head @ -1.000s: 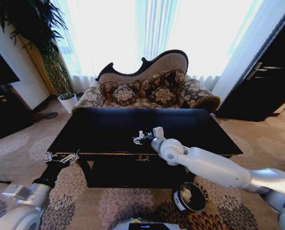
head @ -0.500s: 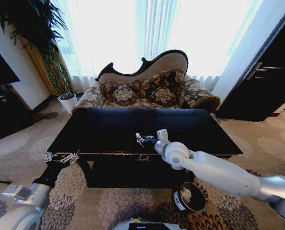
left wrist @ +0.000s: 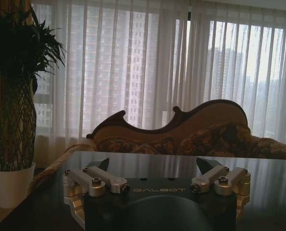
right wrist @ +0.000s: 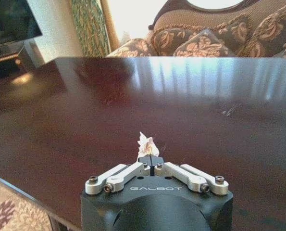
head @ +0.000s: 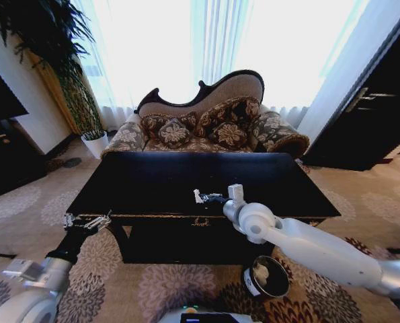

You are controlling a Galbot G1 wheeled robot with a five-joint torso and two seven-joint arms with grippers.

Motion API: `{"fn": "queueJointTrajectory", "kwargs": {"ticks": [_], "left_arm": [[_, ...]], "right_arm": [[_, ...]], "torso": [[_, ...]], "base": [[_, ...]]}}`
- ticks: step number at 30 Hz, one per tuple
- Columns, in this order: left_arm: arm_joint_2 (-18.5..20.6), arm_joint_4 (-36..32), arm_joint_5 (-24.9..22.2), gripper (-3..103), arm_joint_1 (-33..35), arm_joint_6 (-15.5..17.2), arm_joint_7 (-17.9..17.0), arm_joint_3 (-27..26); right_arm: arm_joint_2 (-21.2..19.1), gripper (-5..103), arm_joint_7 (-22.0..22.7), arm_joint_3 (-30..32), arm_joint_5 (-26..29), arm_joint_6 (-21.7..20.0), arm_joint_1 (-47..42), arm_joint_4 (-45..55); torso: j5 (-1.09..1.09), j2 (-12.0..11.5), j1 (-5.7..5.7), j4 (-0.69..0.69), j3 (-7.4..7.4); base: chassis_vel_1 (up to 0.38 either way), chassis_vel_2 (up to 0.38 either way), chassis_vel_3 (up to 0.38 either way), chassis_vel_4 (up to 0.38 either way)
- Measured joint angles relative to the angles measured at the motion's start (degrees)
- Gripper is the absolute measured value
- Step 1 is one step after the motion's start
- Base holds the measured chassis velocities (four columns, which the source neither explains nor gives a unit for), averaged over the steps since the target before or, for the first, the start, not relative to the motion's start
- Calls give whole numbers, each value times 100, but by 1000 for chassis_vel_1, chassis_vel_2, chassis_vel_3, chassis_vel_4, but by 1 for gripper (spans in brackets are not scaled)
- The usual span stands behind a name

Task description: Move to the front of the table and place the trash on the table into the trash bin.

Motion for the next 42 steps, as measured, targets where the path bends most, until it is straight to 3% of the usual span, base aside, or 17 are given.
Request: {"fn": "queueJointTrajectory", "kwargs": {"ticks": [5, 7, 9, 11, 13, 14, 17, 18, 19, 21, 24, 25, 29, 34, 42], "left_arm": [[0, 0, 0, 100, 0, 0, 1, 0], [0, 1, 0, 100, 0, 0, -1, 0], [0, 0, 0, 100, 0, 0, 1, 0], [0, 0, 0, 100, 0, 0, 0, 0], [0, 0, 0, 100, 0, 0, 1, 0], [0, 0, 0, 100, 0, 0, 1, 0], [0, 0, 0, 100, 0, 0, 2, 0], [0, 0, 0, 100, 0, 0, 1, 0], [0, 0, 0, 100, 0, 0, 1, 0], [0, 0, 0, 100, 0, 0, -2, 0], [0, 0, 0, 100, 0, 0, -1, 0], [0, 0, 0, 100, 0, 0, -1, 0], [0, 0, 0, 100, 0, 0, 0, 0], [0, 0, 0, 100, 0, 0, 0, 0], [0, 0, 0, 100, 0, 0, 0, 0]], "right_arm": [[-275, 0, 41, 608, 221, -24, -293, 242], [-606, 0, -71, 1379, 233, -38, -831, 446], [-685, 0, -126, 1647, 199, -42, -1016, 504], [-963, 0, -353, 2592, -118, -39, -1859, 712], [-983, 0, -484, 3316, -475, -39, -2706, 851], [-983, 0, -484, 3316, -475, -39, -2706, 851], [-690, 0, -745, 3902, -902, -12, -3294, 939], [-459, 0, -1090, 4397, -1434, 104, -3700, 996], [-459, 0, -1090, 4397, -1434, 104, -3700, 996], [-84, 0, -1743, 5332, -2349, 409, -4708, 1106], [447, 0, -2458, 6403, -3160, 859, -6061, 1205], [447, 0, -2458, 6403, -3160, 859, -6061, 1205], [1165, 0, -3055, 7278, -3576, 1415, -7078, 1221], [1625, 0, -3354, 7488, -3741, 2061, -7634, 1054], [2159, 0, -3512, 7364, -4014, 2594, -7831, 617]], "torso": [[1, 0, 0, 2, 0], [0, 0, 0, 1, 0], [0, 0, 0, 1, 0], [-1, 0, 0, -1, 0], [4, 1, -1, -4, -1], [4, 1, -1, -4, -1], [1, 1, -1, 0, -1], [1, 1, 0, 5, 0], [1, 1, 0, 5, 0], [-3, 1, 0, 5, 0], [-1, 1, 0, -3, -1], [-1, 1, 0, -3, -1], [1, 2, -1, -1, -1], [-1, 0, 0, 0, -1], [-2, 0, 0, 1, 0]], "base": [[0, 0, 0, 0], [0, 0, 0, 0], [0, 0, 0, 0], [0, 0, 0, 0], [0, 0, 0, 0], [0, 0, 0, 0], [0, 0, 0, 0], [0, 0, 0, 0], [0, 0, 0, 0], [0, 0, 0, 0], [0, 0, 0, 0], [0, 0, 0, 0], [0, 0, 0, 0], [0, 0, 0, 0], [0, 0, 0, 0]]}}
